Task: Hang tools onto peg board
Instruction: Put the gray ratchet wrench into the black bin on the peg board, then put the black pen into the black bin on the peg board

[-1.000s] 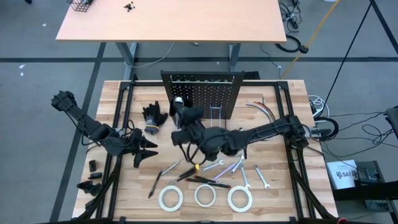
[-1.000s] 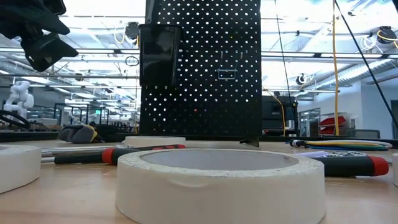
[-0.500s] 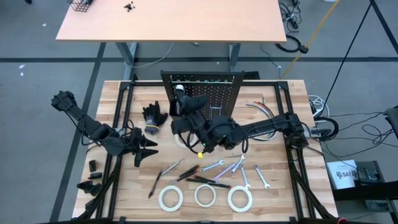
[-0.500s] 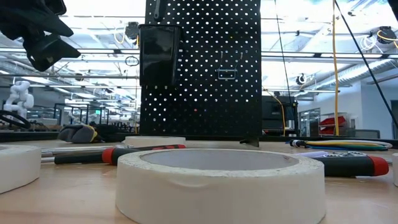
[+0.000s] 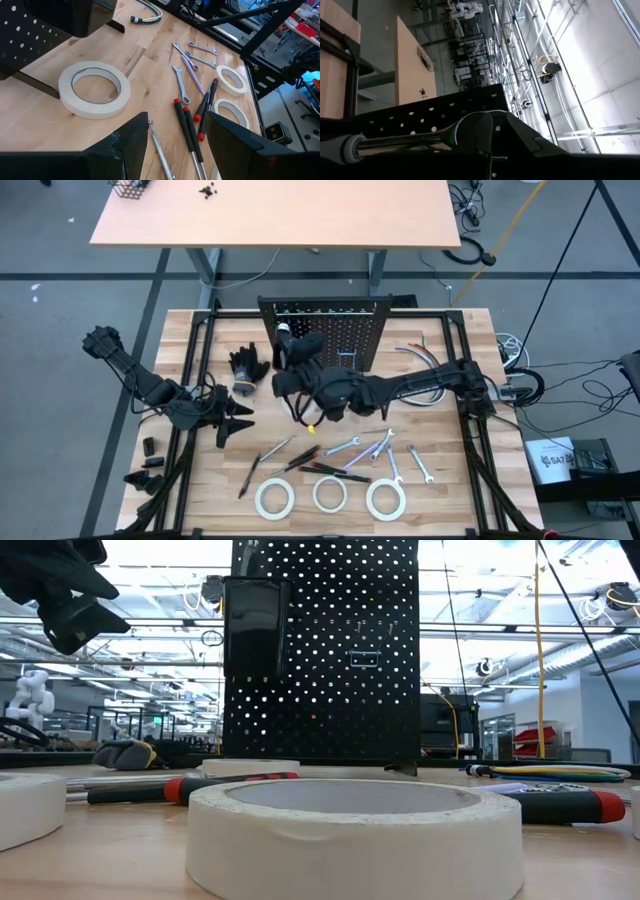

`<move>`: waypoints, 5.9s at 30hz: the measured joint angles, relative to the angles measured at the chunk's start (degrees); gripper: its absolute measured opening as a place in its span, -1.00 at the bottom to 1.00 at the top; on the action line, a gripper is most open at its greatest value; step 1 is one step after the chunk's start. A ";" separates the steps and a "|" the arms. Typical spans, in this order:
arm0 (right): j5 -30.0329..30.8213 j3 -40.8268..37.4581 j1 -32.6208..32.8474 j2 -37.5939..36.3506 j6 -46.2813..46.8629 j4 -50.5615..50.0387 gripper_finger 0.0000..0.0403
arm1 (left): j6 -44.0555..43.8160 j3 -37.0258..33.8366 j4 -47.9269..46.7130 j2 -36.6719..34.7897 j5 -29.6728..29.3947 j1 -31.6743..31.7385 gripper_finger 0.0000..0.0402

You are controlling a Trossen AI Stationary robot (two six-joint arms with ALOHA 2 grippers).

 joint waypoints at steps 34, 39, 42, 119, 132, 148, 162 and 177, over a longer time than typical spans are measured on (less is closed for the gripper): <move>4.05 -6.84 -0.71 0.13 15.38 -6.04 -0.46 | 0.00 0.00 0.01 0.04 -0.04 0.00 -0.02; 8.60 -6.84 -0.71 0.13 16.41 -6.79 -0.45 | 0.00 0.00 0.01 0.04 -0.02 -0.02 -0.02; 10.89 -6.84 -0.67 0.13 16.79 -6.71 -0.45 | 0.00 0.00 0.01 0.04 -0.02 0.00 -0.02; -31.54 -3.12 5.38 -18.95 110.14 -76.43 0.15 | 2.09 -0.02 2.12 0.04 -3.29 0.01 -0.02; -40.43 -8.92 12.13 -21.75 118.16 -92.50 0.15 | 10.91 -0.02 12.33 0.07 -1.70 6.62 -0.02; -43.27 -68.66 12.21 -52.27 136.38 -32.08 0.15 | 21.37 -0.02 18.74 5.71 11.97 12.84 -0.02; -46.45 -74.16 12.21 -48.08 141.06 -28.49 0.15 | 30.62 -0.02 24.77 20.54 16.21 12.81 -0.02; -52.35 -74.14 13.02 -43.32 125.78 -26.64 0.15 | 33.92 -0.02 32.27 31.21 17.71 12.65 -0.02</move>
